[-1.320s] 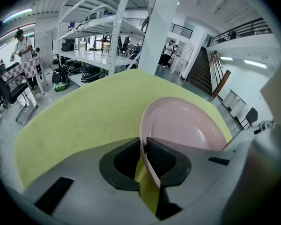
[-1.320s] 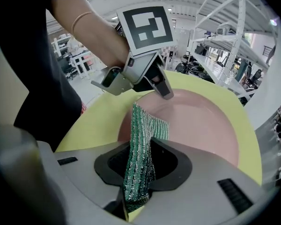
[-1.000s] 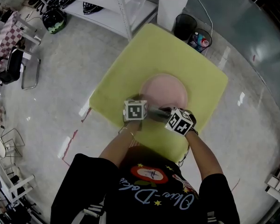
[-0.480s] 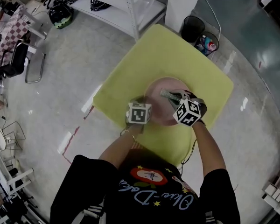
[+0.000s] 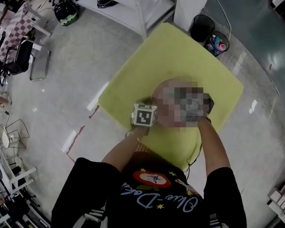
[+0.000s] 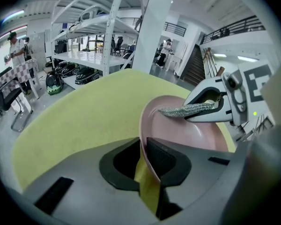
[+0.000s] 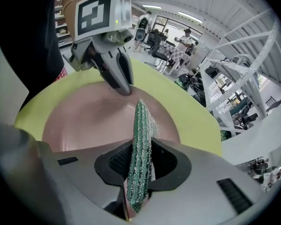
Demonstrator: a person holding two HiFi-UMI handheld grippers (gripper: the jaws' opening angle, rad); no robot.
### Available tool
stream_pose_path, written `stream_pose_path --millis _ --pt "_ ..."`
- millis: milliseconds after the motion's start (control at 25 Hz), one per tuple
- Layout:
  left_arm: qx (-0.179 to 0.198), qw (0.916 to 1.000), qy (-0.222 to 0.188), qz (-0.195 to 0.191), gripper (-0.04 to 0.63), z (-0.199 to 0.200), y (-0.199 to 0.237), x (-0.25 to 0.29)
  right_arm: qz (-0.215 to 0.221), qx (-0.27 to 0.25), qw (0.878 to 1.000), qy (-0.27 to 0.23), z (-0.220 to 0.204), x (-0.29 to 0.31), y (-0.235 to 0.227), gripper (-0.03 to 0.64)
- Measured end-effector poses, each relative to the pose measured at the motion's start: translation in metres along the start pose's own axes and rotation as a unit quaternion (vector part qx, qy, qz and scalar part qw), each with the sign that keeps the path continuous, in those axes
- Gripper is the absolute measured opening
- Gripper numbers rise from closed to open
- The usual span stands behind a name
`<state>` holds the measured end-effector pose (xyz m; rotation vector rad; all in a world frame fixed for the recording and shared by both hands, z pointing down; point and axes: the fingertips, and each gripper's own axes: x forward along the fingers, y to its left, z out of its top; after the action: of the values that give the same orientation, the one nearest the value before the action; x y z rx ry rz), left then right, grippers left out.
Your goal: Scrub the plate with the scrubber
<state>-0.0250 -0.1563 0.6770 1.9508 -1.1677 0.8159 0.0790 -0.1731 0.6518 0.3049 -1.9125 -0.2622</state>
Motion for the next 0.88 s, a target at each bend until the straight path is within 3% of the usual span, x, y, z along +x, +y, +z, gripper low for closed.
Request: stream_pose_path --millis 880 --pt "0.002 1.0000 -0.005 0.003 0.041 0.004 -0.001 -0.004 0.021 0.162 0.986 0.037 -0.031 -0.015 0.038 0.067"
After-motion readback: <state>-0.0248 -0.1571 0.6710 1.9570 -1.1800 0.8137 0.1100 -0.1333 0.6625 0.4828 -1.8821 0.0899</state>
